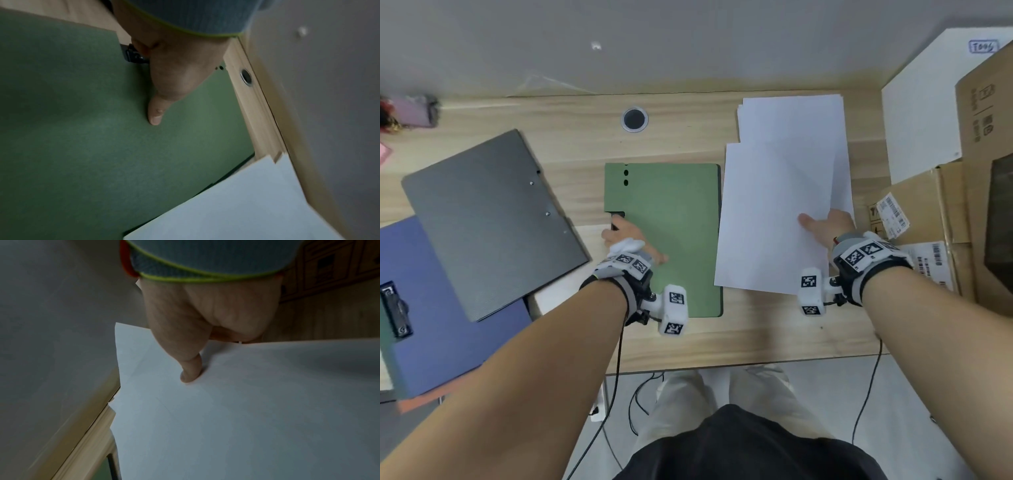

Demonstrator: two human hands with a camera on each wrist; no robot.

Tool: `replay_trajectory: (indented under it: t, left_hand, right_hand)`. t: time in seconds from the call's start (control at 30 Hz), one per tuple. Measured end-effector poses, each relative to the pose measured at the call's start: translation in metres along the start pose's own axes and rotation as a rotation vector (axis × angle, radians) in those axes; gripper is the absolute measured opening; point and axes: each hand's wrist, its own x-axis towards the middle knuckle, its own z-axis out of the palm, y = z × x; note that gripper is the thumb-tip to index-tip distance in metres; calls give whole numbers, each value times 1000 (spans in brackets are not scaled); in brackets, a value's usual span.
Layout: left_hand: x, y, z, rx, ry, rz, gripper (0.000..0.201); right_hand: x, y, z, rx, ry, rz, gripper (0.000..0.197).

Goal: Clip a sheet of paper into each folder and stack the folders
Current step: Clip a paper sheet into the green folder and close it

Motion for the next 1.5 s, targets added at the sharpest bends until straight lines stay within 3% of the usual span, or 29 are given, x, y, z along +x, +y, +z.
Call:
replay_trajectory:
  t: [0.13,0.2,0.27,0.33,0.4,0.53,0.7,0.9,1.03,1.13,1.4,1.5]
  left_hand:
    - [11,-11,-13,-35,-106,-3,128]
    - [14,-13,-17,-74,-83,0,120]
    - [17,-11,-22,-54,31,45,107]
    - [24,-3,-34,105,191,151,102]
    - [36,8,-47,197,268,303,105]
    - [57,37,-63,335,196,542,119]
    - [72,57,-58,399,150,684,127]
    - [70,54,-59,273,189,690,127]
    - [67,54,-66,91,187,658,99]
    - [59,50,-79,-93,179,618,91]
    - [6,42,-117,-111,89,448,133]
    - [-10,38,-120,-137,57,431,136]
  right_hand:
    - [3,3,-3,-7,-4,2,60]
    - [4,2,-3,-5,2,-7,56]
    - [5,3,-4,-1,9,-12,54]
    - [5,3,-4,-13,18,-11,52]
    - [6,2,-5,-30,19,-7,54]
    - [12,4,-6,-43,15,14,65]
    - [19,11,-7,-34,-1,40,64]
    - [19,11,-10,11,-9,29,51]
    - [17,6,-14,63,-16,10,47]
    - [10,-1,-16,155,-4,-10,45]
    - [-27,-30,-19,97,-21,-57,53]
    - [-43,-43,-9,142,-42,-102,58]
